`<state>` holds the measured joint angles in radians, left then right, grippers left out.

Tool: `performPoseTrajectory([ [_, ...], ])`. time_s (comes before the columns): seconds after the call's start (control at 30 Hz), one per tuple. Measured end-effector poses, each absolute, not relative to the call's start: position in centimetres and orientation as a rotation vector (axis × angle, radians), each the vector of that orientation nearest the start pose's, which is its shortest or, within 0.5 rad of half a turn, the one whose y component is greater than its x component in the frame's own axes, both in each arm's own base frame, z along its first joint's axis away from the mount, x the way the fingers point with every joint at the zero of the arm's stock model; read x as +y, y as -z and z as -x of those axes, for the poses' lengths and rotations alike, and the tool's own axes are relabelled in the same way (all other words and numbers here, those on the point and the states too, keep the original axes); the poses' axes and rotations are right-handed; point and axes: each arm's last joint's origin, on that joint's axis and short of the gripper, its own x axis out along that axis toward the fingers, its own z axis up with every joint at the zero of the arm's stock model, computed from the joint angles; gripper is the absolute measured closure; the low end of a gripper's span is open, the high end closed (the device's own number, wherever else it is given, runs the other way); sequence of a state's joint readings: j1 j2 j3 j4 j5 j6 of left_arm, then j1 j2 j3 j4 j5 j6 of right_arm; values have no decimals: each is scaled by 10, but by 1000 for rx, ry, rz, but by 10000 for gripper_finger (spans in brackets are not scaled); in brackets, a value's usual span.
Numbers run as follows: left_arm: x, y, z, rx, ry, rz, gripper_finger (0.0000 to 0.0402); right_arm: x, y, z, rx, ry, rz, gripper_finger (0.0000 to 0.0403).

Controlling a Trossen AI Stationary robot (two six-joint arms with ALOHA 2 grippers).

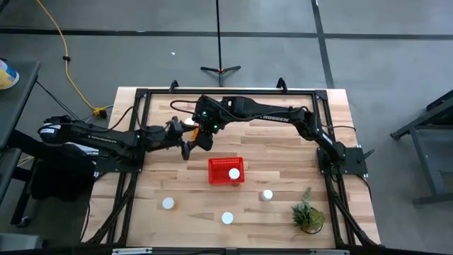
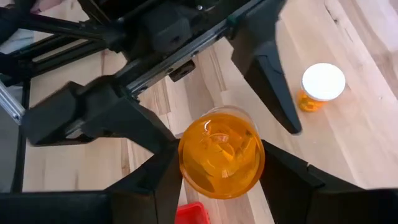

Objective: Pick and place pill bottles into a basket
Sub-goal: Put the orange pill bottle into the red basket

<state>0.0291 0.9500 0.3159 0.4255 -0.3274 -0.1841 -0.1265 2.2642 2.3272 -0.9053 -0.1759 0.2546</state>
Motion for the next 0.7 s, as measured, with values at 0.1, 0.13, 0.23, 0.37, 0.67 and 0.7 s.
performPoseTrajectory([
  [0.1,16,-205,-194,206,-325,158,69,-57,-310,-490,840,55,-368,222],
  [0.13,15,-206,-195,222,-312,159,71,-57,-310,-490,841,53,-368,222],
  [0.23,14,-206,-195,257,-276,162,78,-56,-310,-490,840,54,-368,222],
  [0.37,13,-205,-195,266,-245,199,90,-56,-310,-490,841,52,-368,222],
  [0.67,12,-201,-194,304,-221,230,116,-56,-310,-490,841,45,-363,222],
  [0.7,12,-201,-194,312,-219,238,119,-56,-310,-490,841,44,-363,222],
])
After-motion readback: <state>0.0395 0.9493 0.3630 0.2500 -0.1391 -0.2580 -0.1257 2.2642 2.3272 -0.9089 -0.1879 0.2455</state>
